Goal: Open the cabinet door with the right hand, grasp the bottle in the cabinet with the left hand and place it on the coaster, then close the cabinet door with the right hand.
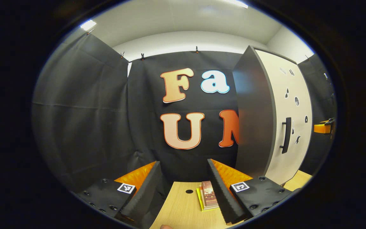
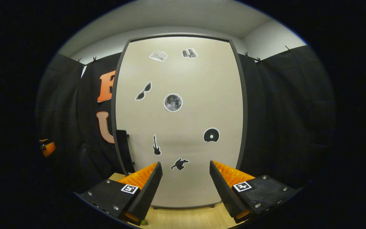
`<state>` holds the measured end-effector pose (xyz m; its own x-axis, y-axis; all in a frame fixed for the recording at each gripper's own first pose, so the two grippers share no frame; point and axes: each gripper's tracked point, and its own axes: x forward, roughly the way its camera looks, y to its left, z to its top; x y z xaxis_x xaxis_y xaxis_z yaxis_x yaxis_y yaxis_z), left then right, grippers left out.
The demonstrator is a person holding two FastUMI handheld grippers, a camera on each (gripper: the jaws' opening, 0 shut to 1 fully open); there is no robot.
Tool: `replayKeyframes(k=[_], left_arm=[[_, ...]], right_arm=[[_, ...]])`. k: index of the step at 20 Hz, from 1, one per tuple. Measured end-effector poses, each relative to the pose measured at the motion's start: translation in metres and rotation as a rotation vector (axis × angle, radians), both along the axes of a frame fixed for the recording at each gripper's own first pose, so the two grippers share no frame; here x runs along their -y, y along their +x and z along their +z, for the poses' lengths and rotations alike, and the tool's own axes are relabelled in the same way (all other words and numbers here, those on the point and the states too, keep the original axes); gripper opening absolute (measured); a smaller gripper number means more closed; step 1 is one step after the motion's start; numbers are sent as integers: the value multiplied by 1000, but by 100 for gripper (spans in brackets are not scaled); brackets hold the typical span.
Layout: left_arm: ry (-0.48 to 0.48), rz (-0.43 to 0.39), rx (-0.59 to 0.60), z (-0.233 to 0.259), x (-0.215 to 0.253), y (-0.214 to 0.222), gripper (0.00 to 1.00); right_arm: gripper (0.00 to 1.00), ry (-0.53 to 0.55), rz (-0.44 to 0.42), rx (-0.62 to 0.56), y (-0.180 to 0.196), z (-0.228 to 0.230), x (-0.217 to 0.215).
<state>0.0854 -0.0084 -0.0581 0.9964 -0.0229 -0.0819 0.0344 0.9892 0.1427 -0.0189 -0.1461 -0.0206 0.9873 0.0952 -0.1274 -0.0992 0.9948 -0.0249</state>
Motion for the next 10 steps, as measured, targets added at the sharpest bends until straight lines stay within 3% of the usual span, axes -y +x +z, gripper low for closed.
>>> replayKeyframes(k=[10], left_arm=[[-2, 17, 93, 76, -11, -18, 94]], right_arm=[[92, -36, -11, 90, -50, 70, 30]])
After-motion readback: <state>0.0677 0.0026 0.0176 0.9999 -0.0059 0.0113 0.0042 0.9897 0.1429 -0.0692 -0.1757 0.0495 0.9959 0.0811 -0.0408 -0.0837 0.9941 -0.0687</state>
